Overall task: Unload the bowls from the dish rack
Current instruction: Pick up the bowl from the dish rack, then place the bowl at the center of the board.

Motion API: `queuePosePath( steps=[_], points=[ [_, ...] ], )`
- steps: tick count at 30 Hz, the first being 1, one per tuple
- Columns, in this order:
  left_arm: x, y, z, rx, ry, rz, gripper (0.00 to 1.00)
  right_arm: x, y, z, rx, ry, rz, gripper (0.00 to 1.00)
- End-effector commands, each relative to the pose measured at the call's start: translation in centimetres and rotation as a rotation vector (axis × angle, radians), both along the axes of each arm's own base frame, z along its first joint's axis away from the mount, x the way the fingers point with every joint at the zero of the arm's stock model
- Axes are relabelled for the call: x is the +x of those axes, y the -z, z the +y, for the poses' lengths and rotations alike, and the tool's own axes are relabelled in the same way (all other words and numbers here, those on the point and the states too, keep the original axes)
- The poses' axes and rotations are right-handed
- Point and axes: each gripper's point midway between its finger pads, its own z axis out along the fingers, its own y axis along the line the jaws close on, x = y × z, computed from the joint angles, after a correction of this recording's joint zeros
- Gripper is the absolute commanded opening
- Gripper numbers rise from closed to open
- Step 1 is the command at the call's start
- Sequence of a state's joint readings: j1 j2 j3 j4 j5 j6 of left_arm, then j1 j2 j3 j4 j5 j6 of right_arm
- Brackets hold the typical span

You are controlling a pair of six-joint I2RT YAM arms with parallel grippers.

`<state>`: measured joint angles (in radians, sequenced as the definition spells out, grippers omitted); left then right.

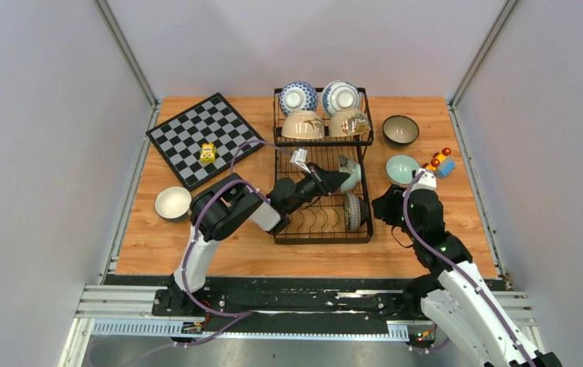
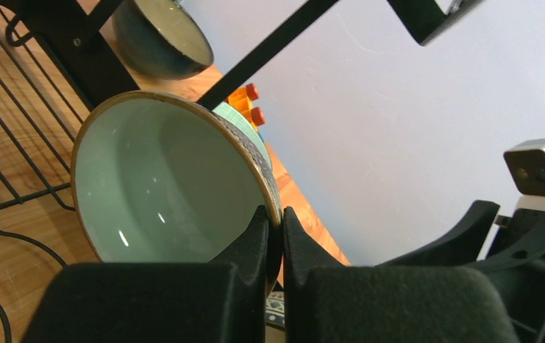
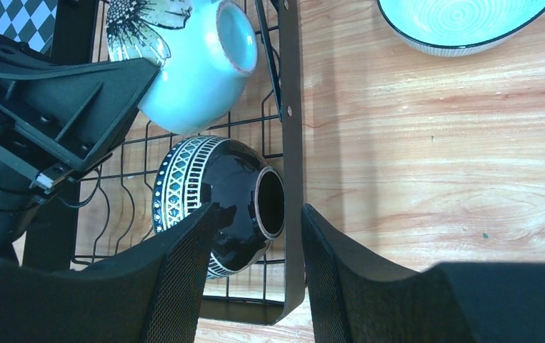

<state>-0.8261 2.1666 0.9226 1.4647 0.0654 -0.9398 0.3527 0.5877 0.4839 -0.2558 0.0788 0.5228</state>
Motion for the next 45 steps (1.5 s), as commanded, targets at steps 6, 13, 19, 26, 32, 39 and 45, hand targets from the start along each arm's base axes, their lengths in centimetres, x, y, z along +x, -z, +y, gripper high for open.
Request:
queuePosePath(
  steps=[6,13,19,26,32,39,45],
  points=[
    [-1.4,-8.9,3.1,-0.158,-0.028,-0.169,0.00,-0.3,-2.0,0.2,0.004,-0.016,-0.039,0.51],
    [-2.3,-8.9,4.5,-0.139,-0.035,-0.164,0.00,-0.7,-2.8,0.1,0.016,-0.018,-0.071,0.51],
    [-3.7,-8.0,5.8,-0.112,-0.032,-0.142,0.00,-1.4,-3.8,-0.1,0.007,-0.037,-0.095,0.52],
    [-6.4,-9.3,7.7,-0.125,0.007,-0.147,0.00,-2.9,-5.6,-0.5,-0.041,-0.084,-0.104,0.52],
    [-9.6,-10.3,10.6,-0.137,0.025,-0.132,0.00,-4.9,-7.4,-1.1,-0.081,-0.117,-0.108,0.52],
    [-14.1,-11.6,12.6,0.120,0.055,-0.238,0.00,-6.9,-10.2,-0.7,-0.071,-0.196,-0.157,0.60],
    [-17.6,-12.7,14.6,0.404,0.071,-0.330,0.00,-8.1,-14.5,0.4,-0.045,-0.287,-0.258,0.68]
  ],
)
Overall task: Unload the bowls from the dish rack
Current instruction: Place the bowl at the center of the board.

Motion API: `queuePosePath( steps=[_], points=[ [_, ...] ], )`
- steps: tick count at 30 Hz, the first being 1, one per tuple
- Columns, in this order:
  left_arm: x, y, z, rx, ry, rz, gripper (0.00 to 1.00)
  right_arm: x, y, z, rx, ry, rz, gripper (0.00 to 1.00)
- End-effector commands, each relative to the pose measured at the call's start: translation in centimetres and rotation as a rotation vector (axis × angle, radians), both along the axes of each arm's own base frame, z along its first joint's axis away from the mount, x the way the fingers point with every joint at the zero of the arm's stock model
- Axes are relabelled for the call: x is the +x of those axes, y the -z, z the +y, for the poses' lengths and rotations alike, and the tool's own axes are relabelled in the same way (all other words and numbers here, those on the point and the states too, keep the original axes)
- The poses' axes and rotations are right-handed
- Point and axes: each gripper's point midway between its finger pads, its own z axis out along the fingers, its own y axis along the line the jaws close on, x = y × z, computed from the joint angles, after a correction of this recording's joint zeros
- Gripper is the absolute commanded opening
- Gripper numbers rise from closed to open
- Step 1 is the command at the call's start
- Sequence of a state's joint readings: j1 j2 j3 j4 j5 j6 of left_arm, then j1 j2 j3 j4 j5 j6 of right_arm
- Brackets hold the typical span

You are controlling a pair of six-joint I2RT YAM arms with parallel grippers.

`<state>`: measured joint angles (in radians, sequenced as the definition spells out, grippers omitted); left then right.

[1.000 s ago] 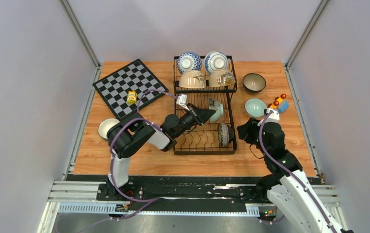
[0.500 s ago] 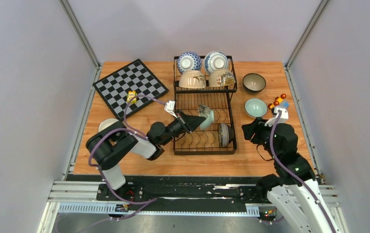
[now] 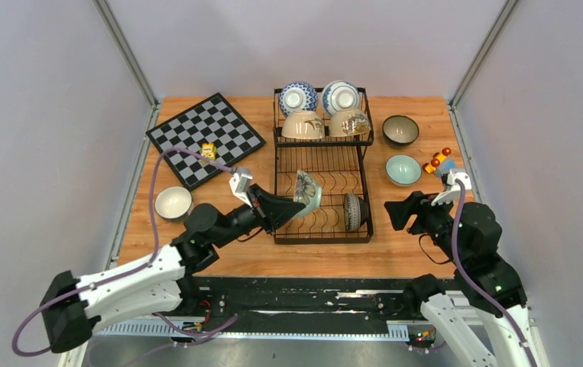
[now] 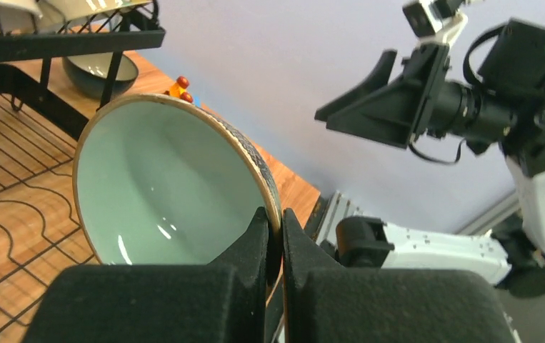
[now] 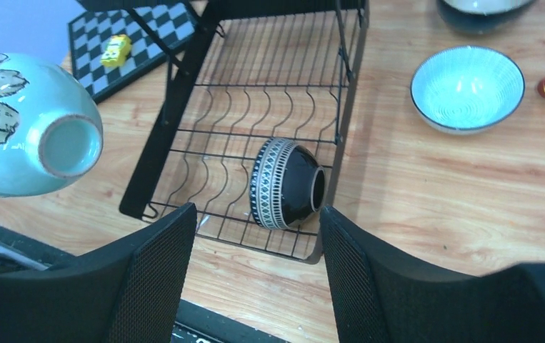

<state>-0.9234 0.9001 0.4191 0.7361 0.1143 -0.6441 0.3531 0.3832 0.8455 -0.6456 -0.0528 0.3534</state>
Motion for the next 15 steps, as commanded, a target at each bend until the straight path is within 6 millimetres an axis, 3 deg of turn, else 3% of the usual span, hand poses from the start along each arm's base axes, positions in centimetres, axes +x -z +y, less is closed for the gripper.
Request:
queuePosePath(
  steps=[1,6,9,15],
  points=[
    [-1.6,1.0,2.0,0.281,-0.030,-0.098,0.00,-1.7,-3.2,1.3,-0.004,-0.124,-0.067,0.69],
    [-4.0,1.3,4.3,0.520,-0.016,-0.239,0.00,-2.9,-7.1,3.5,-0.001,-0.283,-0.105,0.69],
    [-5.0,1.8,4.9,0.649,0.003,-0.316,0.00,-3.2,-7.4,4.4,-0.032,-0.347,-0.015,0.68],
    [-9.2,2.9,2.3,0.884,0.179,-0.554,0.00,-3.5,-6.6,5.3,-0.135,-0.438,0.107,0.65]
  ],
)
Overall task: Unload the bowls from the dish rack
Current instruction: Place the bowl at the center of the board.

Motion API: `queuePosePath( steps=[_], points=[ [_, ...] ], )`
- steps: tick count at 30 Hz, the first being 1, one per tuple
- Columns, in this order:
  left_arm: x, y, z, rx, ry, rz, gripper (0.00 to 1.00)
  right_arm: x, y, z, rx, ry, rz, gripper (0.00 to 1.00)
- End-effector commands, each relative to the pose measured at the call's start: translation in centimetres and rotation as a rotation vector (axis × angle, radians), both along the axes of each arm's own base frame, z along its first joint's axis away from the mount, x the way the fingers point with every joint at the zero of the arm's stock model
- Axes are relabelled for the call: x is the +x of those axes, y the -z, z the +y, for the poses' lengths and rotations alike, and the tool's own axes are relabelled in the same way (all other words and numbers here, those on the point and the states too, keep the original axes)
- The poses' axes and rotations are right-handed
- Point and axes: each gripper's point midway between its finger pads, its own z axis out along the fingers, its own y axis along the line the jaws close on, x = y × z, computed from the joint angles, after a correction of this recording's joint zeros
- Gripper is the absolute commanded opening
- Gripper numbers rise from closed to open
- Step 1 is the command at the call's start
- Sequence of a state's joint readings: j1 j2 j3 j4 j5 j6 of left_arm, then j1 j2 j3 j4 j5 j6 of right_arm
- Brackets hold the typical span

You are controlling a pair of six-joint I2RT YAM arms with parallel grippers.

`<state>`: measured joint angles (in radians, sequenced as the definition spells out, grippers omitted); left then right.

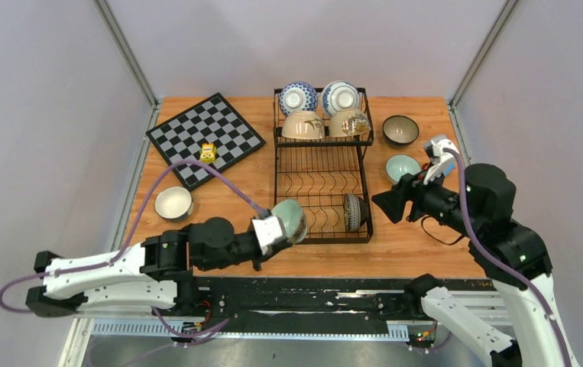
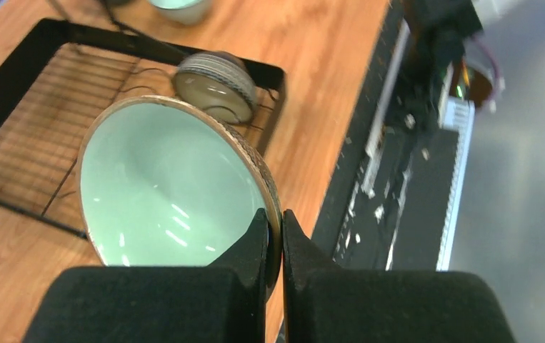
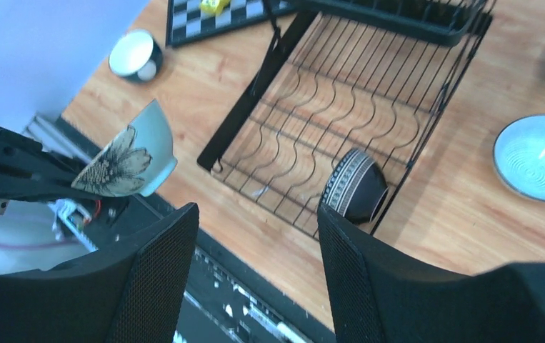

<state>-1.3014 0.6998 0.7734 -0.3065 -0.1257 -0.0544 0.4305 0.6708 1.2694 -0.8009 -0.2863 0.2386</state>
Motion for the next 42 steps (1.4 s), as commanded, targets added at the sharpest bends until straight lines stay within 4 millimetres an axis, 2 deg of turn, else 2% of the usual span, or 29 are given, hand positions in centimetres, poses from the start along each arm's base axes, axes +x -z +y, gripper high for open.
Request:
queuePosePath(
  steps=[1,7,13,16,20,23,29,35,42],
  points=[
    [-2.2,0.9,-1.1,0.256,0.138,-0.253,0.00,-1.8,2.3,0.7,-0.133,-0.120,0.130,0.65],
    [-4.1,5.1,-2.7,0.538,0.319,-0.444,0.00,-2.5,3.5,1.7,-0.218,-0.190,0.224,0.63],
    [-5.0,7.0,-2.6,0.632,0.480,-0.590,0.00,-4.5,6.6,3.2,-0.330,-0.312,0.331,0.63],
    [-4.9,7.0,-2.7,0.665,0.532,-0.662,0.00,-4.6,8.2,3.7,-0.380,-0.313,0.351,0.63],
    [-4.2,7.3,-2.7,0.724,0.546,-0.752,0.00,-4.7,9.4,6.6,-0.330,-0.341,0.355,0.63],
    [-4.1,7.2,-3.2,0.706,0.537,-0.788,0.00,-4.2,10.6,8.8,-0.313,-0.331,0.346,0.62],
    [-4.5,8.1,-3.5,0.716,0.562,-0.795,0.00,-3.9,11.9,11.9,-0.366,-0.341,0.316,0.62],
    [-5.1,7.8,-3.7,0.662,0.549,-0.764,0.00,-2.3,14.3,11.7,-0.465,-0.260,0.324,0.56],
    [-5.2,7.8,-3.3,0.639,0.527,-0.721,0.00,-2.9,15.7,12.4,-0.515,-0.281,0.332,0.45]
  ],
)
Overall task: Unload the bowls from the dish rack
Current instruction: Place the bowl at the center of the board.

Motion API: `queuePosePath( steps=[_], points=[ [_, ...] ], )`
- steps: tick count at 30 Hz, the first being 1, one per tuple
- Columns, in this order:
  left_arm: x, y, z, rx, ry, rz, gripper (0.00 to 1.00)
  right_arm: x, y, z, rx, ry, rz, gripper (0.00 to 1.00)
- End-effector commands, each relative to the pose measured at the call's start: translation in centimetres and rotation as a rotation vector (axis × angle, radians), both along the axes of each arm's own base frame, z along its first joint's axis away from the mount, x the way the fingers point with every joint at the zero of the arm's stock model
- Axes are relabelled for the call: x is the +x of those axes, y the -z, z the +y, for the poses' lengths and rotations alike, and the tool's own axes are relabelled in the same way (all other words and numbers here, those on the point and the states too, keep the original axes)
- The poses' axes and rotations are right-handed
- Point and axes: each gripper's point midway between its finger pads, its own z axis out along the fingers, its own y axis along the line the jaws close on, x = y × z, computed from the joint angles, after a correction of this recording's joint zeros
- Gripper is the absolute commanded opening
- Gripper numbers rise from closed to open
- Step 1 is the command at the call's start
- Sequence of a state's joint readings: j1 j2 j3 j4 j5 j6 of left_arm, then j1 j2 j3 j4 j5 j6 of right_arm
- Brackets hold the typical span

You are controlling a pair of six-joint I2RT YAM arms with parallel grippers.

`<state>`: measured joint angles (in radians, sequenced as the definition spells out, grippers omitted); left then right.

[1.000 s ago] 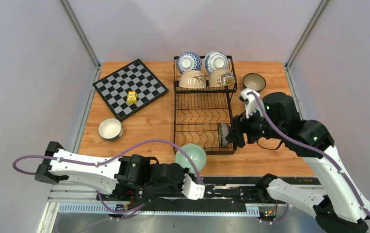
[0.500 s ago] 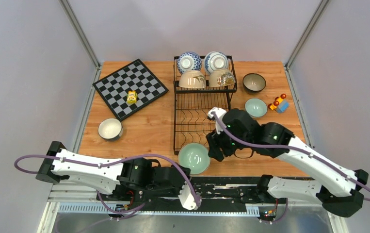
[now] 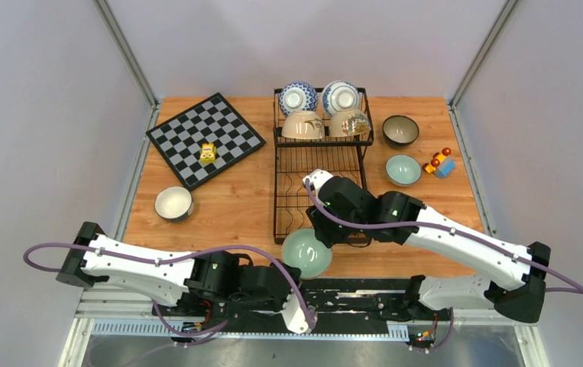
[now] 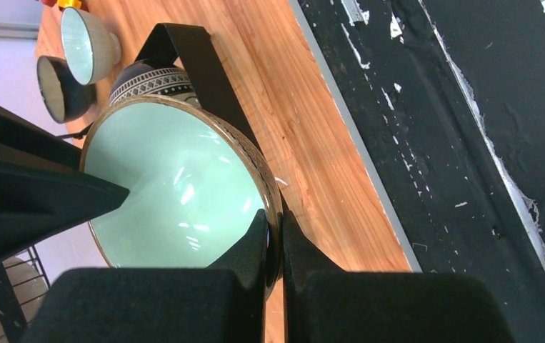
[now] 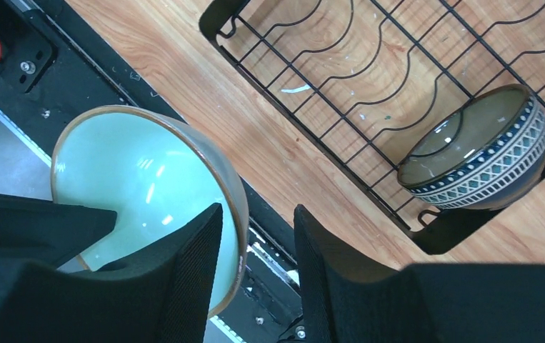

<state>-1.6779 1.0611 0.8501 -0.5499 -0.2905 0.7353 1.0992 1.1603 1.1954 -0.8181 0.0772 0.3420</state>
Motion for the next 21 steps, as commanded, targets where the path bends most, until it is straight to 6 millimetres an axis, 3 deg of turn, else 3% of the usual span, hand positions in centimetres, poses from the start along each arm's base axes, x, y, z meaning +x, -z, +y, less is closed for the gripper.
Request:
queuePosePath(
  steps=[1,7,9,11,14,15,19,20,21],
  points=[
    [-0.2,-1.8,-0.8,-0.104,-0.021,0.024,0.00,-0.5,0.9,0.4,-0.037,-0.013,-0.012,0.43],
    [-0.2,-2.1,-0.9,-0.133,-0.030,0.038,0.00,-0.8,2.0,0.7,-0.078,-0.026,-0.005,0.30],
    [-0.2,-2.1,-0.8,-0.139,-0.037,0.043,0.00,-0.8,2.0,0.6,-0.079,-0.023,-0.007,0.19],
    [-0.1,-2.1,-0.8,-0.151,-0.055,0.054,0.00,-0.8,1.7,0.6,-0.071,-0.020,-0.012,0.01],
    [0.4,-2.0,-0.6,-0.179,-0.121,0.066,0.00,-0.6,1.0,0.6,-0.049,-0.002,-0.027,0.00],
    [0.6,-2.0,-0.6,-0.192,-0.143,0.074,0.05,-0.4,0.8,0.4,-0.046,0.010,-0.039,0.00],
    [1.5,-2.3,-0.1,-0.263,-0.261,0.113,0.69,0.6,-0.2,-0.5,-0.031,0.067,-0.098,0.00],
    [1.8,-2.3,0.1,-0.290,-0.296,0.119,0.90,1.0,-0.6,-0.9,-0.030,0.089,-0.124,0.00],
    [2.3,-2.7,0.4,-0.327,-0.340,0.123,0.99,1.4,-1.0,-1.3,-0.028,0.108,-0.147,0.00]
  ],
)
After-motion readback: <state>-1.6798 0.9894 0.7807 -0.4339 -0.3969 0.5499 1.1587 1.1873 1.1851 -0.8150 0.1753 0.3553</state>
